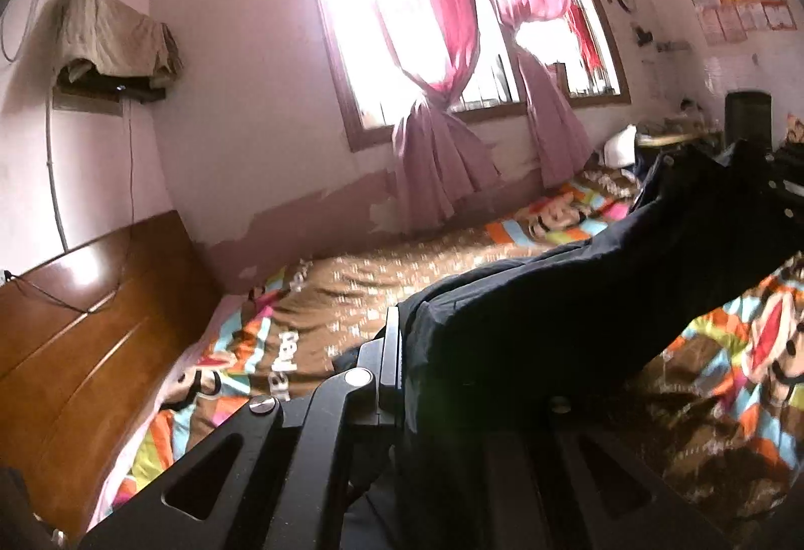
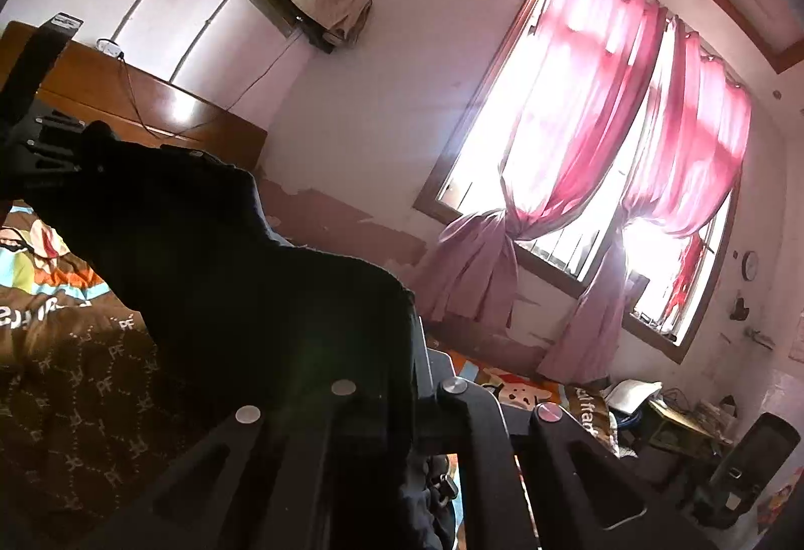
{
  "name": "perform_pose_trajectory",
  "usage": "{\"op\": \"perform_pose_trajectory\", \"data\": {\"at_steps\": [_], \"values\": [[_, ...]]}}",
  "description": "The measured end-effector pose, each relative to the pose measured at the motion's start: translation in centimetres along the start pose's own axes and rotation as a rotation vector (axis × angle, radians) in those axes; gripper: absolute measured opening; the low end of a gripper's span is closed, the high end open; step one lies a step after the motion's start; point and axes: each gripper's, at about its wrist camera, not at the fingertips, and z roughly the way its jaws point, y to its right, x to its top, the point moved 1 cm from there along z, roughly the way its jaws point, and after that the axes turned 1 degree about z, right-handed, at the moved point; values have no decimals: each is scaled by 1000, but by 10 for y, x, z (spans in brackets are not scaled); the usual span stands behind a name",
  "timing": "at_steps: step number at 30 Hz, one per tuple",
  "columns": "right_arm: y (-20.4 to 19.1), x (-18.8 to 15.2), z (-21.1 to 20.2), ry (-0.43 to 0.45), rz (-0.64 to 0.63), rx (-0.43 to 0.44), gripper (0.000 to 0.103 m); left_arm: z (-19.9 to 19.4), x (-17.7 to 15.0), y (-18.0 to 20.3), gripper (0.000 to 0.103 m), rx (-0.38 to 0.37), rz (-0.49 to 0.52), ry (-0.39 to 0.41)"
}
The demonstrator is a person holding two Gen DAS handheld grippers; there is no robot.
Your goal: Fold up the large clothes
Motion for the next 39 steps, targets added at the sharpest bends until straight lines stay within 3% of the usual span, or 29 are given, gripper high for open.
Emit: {"op": "perform_pose_trajectory", "data": {"at_steps": [4, 8, 20, 26, 32, 39], "values": [[-14, -25, 20, -65, -12, 30, 5, 25, -32, 9, 4, -24, 16, -96], [-28, -50, 45, -128, -25, 60, 5, 53, -45, 12, 4, -20, 1, -109], [-14, -65, 163, -131, -7, 2, 5, 190, -17, -9, 4, 39, -48, -157], [-13, -76, 234, -156, 17, -8, 5, 250, -27, -14, 4, 98, 21, -195], [-19, -95, 301, -227, 34, -6, 5, 308, -48, -30, 5, 20, -26, -284], [-26, -132, 357, -349, 102, 34, 5, 332, -56, -33, 10, -17, -18, -272]]}}
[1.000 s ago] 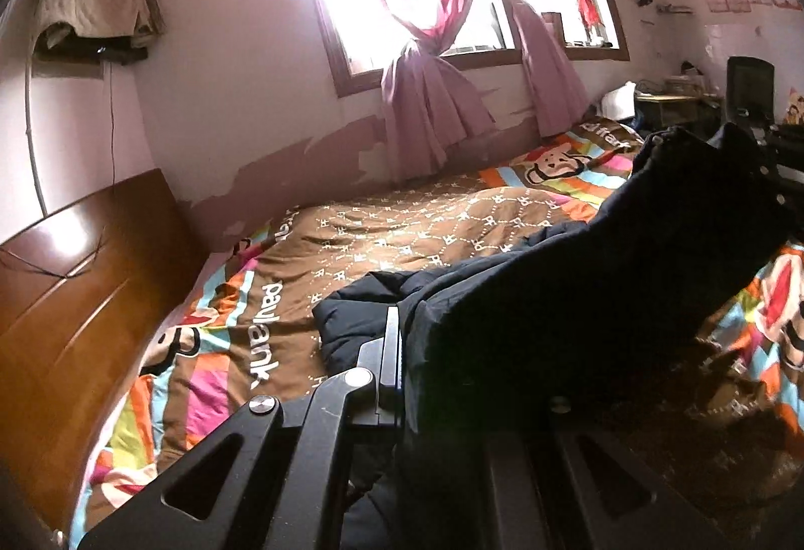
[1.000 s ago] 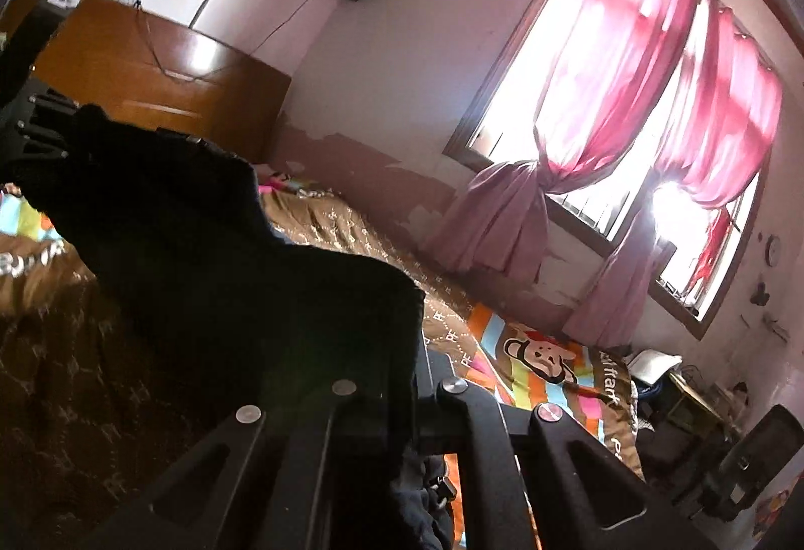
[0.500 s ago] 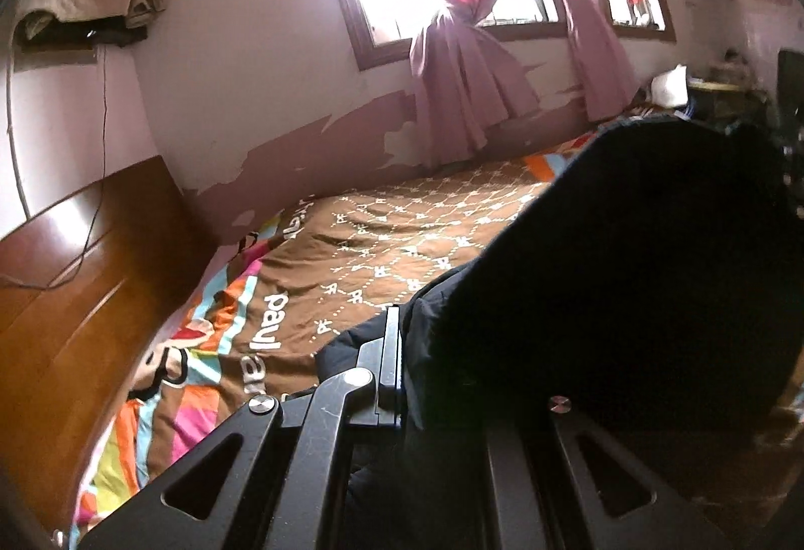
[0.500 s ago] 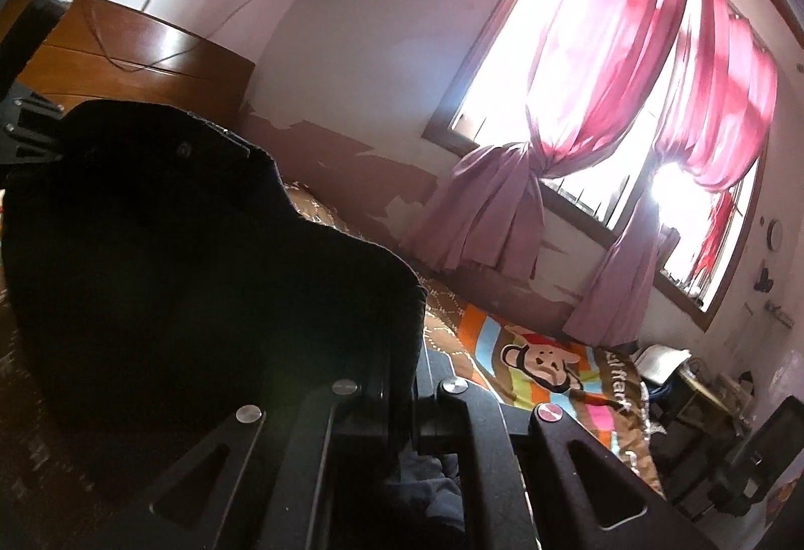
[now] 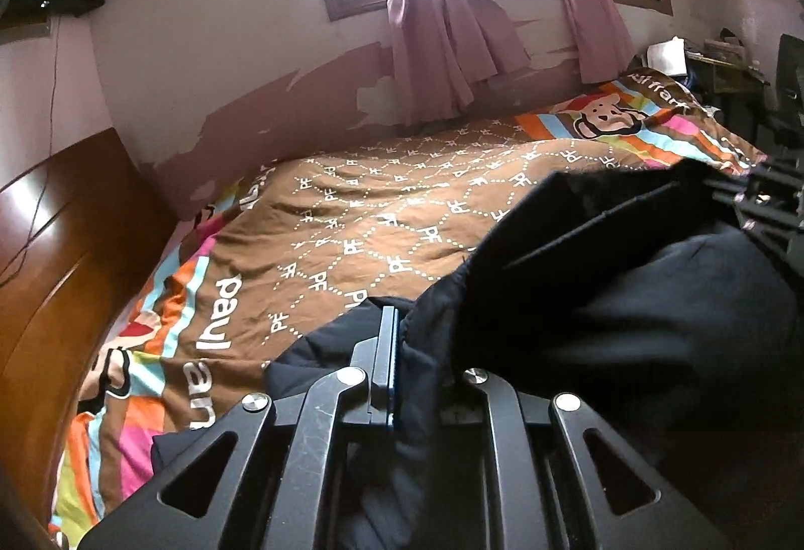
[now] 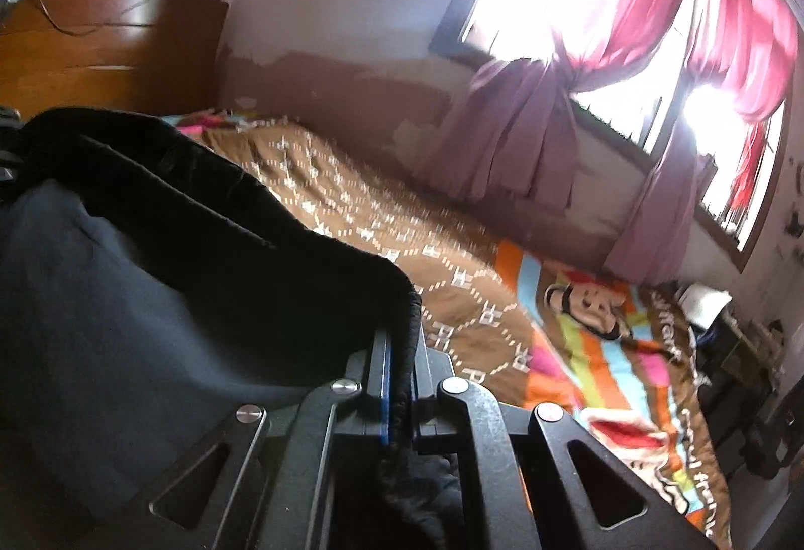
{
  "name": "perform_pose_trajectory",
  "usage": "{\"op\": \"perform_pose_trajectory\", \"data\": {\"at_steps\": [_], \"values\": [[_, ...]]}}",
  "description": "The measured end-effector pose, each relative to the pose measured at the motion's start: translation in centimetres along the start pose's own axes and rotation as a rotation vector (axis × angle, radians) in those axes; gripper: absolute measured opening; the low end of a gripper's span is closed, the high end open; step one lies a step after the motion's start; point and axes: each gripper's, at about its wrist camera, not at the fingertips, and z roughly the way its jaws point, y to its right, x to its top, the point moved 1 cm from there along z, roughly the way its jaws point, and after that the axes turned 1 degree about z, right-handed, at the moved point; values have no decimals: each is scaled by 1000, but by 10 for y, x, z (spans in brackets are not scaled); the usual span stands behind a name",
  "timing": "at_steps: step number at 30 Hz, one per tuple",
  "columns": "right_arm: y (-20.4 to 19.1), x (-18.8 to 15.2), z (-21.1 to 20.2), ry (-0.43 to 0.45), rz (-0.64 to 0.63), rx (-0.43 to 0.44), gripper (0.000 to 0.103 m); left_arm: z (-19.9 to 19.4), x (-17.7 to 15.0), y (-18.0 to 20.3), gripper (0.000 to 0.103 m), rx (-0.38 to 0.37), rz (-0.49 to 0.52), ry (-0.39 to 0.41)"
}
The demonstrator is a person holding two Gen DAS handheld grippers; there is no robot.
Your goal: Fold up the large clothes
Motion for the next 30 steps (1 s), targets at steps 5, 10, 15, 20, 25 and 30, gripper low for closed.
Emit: {"op": "perform_pose_trajectory", "data": {"at_steps": [5, 10, 15, 20, 25, 30], "values": [[-2, -3, 20, -41, 11, 15, 5, 1, 5, -9, 21, -43, -40, -19], [2, -4, 17, -31, 34, 45, 7, -19, 7, -23, 75, -11, -112, 69], [16, 3, 3, 22, 85, 78, 45, -35, 11, -33, 76, -28, -195, 97], [20, 11, -34, 100, 105, 126, 73, -59, 3, -30, 79, -67, -194, 137], [14, 2, -71, 122, 91, 232, 86, -79, -11, -13, 82, -182, -183, 128], [2, -25, -87, 5, 119, 395, 87, -80, -29, 16, 82, -324, -129, 32]]}}
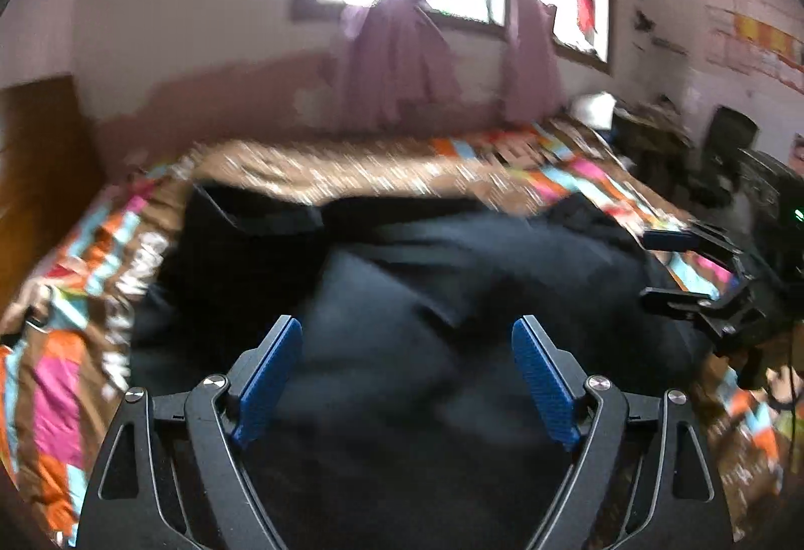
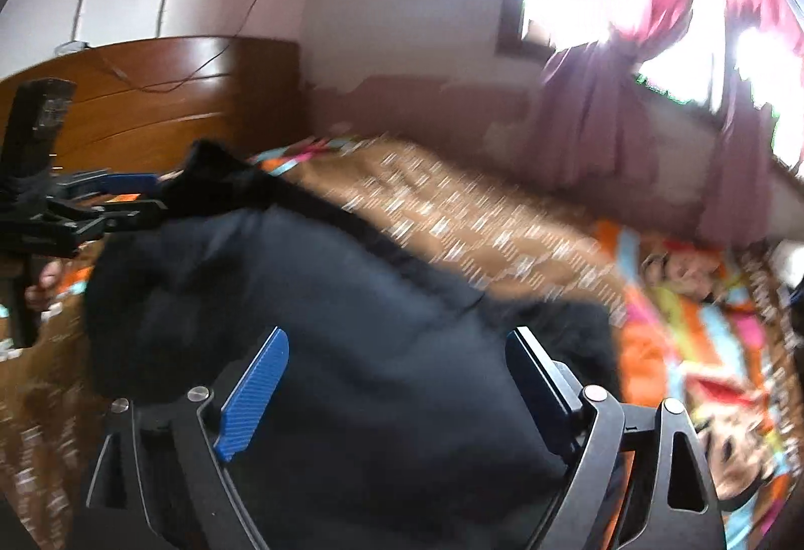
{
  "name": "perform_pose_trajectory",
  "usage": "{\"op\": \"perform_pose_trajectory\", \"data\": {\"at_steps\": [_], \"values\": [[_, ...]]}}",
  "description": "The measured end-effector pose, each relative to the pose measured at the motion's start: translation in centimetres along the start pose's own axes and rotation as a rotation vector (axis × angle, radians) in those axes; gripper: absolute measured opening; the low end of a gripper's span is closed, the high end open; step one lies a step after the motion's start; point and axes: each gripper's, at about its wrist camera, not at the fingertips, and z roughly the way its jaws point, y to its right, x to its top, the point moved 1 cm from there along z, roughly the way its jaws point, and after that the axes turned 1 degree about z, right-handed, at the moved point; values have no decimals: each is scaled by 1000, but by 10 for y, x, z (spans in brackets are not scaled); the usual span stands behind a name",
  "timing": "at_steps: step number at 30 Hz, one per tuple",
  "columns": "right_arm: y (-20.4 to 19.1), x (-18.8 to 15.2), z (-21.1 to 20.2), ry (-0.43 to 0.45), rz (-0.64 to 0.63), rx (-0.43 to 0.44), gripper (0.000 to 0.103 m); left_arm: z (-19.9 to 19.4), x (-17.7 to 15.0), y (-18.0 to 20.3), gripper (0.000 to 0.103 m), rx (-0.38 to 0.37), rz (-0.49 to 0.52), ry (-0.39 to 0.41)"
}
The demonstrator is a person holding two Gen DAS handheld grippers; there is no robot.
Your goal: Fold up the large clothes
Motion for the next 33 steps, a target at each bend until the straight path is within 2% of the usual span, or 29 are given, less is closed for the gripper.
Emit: {"op": "perform_pose_trajectory", "data": {"at_steps": [2, 7, 14, 18, 21, 29, 33], "values": [[-1, -13, 3, -66, 39, 58, 87, 12, -9, 6, 82, -38, -8, -62], [9, -36, 29, -191, 145, 93, 87, 37, -13, 10, 82, 1, -2, -126], [9, -19, 63, -202, 126, 40, 88, 69, 8, 2, 83, 128, -24, -154], [11, -7, 87, -221, 91, 8, 88, 88, 10, -12, 84, 182, -40, -143], [16, -5, 103, -232, 73, -5, 88, 98, 12, -21, 84, 206, -71, -143], [35, 12, 123, -232, 124, -38, 87, 98, 23, -51, 84, 282, -110, -147], [47, 15, 137, -246, 164, -53, 87, 103, 26, -71, 84, 268, -182, -153]]}}
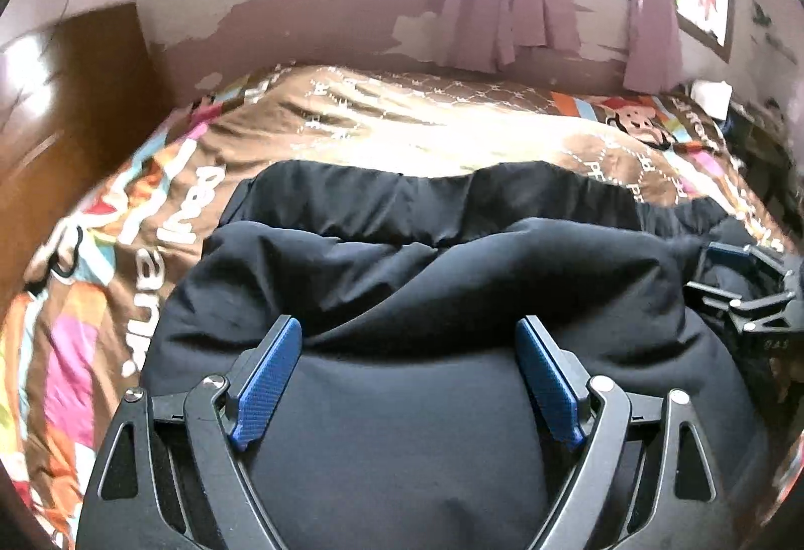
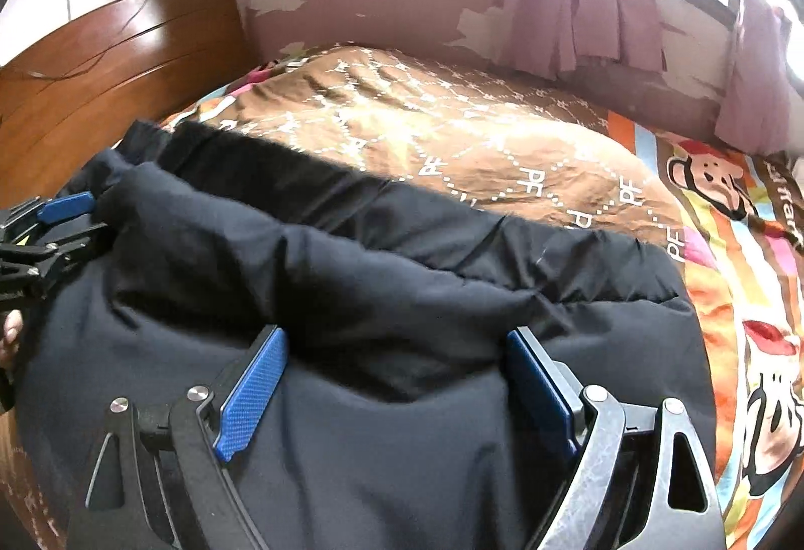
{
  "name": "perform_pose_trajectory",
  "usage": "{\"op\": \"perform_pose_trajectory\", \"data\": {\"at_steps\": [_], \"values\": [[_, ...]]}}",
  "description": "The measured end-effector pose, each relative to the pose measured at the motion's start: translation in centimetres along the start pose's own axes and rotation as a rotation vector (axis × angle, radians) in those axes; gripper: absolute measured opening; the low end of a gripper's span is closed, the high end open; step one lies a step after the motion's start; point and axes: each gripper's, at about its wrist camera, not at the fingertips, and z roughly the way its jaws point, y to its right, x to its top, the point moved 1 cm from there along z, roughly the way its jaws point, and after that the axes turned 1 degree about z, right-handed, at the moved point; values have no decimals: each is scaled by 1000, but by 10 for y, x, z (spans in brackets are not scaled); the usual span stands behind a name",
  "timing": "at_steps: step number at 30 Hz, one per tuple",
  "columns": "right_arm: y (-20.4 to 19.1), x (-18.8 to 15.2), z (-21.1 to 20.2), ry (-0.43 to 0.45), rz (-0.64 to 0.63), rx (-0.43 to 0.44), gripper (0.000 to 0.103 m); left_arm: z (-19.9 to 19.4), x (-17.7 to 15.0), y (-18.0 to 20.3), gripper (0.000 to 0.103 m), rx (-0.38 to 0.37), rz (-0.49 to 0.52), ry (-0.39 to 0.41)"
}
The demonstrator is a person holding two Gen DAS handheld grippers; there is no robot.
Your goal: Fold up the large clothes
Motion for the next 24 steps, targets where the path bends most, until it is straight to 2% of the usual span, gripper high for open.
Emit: {"op": "perform_pose_trajectory", "data": {"at_steps": [10, 24], "values": [[12, 2, 29, -33, 30, 10, 91, 7, 1, -5, 88, -35, -41, -15], [18, -3, 35, -28, 75, 52, 93, 13, -5, -9, 92, -69, -64, -18]]}}
